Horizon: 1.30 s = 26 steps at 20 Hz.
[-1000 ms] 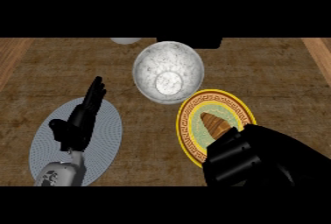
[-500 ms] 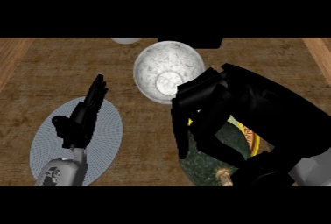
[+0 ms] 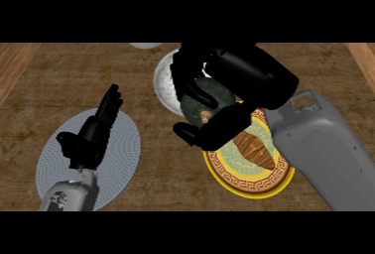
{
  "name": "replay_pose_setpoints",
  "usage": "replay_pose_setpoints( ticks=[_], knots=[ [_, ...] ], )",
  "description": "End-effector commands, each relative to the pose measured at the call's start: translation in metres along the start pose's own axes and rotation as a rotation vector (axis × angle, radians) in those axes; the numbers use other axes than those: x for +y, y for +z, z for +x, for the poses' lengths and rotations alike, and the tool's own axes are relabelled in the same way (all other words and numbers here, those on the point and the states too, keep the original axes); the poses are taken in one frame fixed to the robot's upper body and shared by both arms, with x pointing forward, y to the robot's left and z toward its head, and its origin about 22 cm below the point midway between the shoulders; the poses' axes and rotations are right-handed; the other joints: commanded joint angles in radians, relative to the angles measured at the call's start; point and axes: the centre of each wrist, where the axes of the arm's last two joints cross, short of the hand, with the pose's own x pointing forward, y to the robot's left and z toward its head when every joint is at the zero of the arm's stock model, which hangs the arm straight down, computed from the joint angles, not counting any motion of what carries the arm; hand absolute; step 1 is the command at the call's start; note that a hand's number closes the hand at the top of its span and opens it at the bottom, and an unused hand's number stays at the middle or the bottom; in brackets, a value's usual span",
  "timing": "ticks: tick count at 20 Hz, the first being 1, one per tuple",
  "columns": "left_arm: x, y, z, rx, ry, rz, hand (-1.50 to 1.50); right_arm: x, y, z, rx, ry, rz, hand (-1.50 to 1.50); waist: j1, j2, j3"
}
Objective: Pick the squash from the plate and place it in the bowl
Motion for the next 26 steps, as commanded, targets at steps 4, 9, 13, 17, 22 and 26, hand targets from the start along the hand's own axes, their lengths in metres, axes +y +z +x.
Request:
replay_pose_setpoints(
  ticks=[4, 9, 13, 17, 22, 26],
  knots=[
    [-0.005, -0.007, -0.005, 0.006, 0.0, 0.0, 0.0, 0.01, -0.032, -0.066, 0.082, 0.073, -0.02, 1.5, 0.004, 0.005, 0.0],
    [-0.001, -0.005, 0.009, -0.009, -0.015, -0.006, 0.0, 0.045, -0.025, -0.11, 0.095, 0.15, -0.002, 1.5, 0.007, 0.004, 0.0],
    [-0.012, -0.015, 0.01, -0.007, 0.003, -0.019, 0.0, 0.057, -0.023, -0.141, 0.148, 0.156, 0.034, 1.5, 0.016, 0.01, 0.0],
    [-0.013, -0.011, 0.0, -0.028, 0.005, -0.021, 0.0, 0.058, -0.015, -0.162, 0.235, 0.018, 0.094, 1.5, 0.028, 0.016, 0.0],
    [-0.007, -0.011, -0.003, -0.025, -0.023, -0.033, 0.0, 0.062, -0.009, -0.175, 0.22, -0.084, 0.238, -1.5, 0.036, 0.019, 0.001],
    [-0.011, -0.02, 0.008, -0.026, 0.02, -0.025, 0.0, 0.071, -0.024, -0.169, 0.147, -0.203, 0.175, -1.5, 0.04, 0.02, 0.001]
  ],
)
